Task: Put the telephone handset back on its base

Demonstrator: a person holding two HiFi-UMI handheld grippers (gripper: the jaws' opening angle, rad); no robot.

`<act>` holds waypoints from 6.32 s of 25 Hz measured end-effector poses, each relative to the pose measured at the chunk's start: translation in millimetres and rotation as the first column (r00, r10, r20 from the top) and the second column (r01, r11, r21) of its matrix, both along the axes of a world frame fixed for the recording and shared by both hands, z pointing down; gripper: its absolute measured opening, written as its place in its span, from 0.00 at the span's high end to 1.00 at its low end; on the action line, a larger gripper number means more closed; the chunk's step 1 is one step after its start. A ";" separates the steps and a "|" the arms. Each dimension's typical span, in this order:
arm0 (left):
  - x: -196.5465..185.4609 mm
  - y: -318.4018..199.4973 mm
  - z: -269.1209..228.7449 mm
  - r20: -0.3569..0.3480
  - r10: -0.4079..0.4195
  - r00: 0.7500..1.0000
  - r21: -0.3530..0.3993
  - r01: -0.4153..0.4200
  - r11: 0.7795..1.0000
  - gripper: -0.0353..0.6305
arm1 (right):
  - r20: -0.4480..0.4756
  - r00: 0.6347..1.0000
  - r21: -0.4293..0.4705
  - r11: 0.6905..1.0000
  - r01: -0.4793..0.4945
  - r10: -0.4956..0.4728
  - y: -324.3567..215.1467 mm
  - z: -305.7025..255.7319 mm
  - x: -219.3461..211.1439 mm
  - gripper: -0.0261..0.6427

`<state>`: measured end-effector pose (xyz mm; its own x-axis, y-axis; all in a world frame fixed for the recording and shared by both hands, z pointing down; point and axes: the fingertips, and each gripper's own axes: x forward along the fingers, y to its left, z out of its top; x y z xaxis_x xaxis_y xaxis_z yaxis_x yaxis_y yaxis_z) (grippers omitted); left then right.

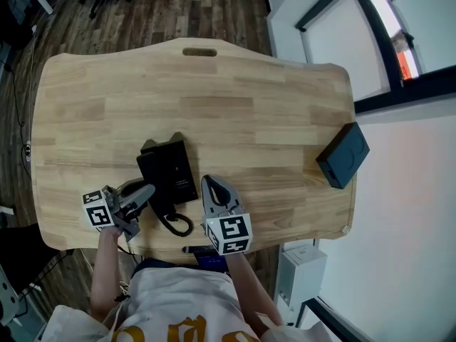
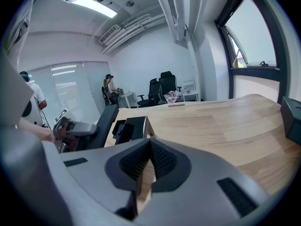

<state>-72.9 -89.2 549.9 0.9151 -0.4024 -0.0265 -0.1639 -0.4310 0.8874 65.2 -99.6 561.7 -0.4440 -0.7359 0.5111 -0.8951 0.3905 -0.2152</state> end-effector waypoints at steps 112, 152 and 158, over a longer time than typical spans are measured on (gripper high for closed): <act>-30.0 -21.8 40.9 0.620 -0.403 0.673 0.218 0.346 0.913 0.56 | -0.042 0.997 0.055 0.996 0.071 -0.069 35.7 -25.0 -0.1 0.95; -7.3 67.9 -104.3 0.500 -0.680 0.536 0.591 0.363 0.720 0.94 | -0.050 0.990 0.361 0.921 0.144 -0.136 73.3 -135.9 0.9 0.95; -11.1 67.3 -100.0 0.509 -0.680 0.528 0.584 0.369 0.723 0.94 | -0.056 0.989 0.355 0.923 0.147 -0.136 69.1 -133.2 -0.3 0.95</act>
<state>-84.0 -21.9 449.8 0.3544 -0.9103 0.2139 -0.9245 -0.3067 0.2266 64.9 -30.5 428.4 -0.5455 -0.8029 0.2404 -0.8287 0.5596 -0.0114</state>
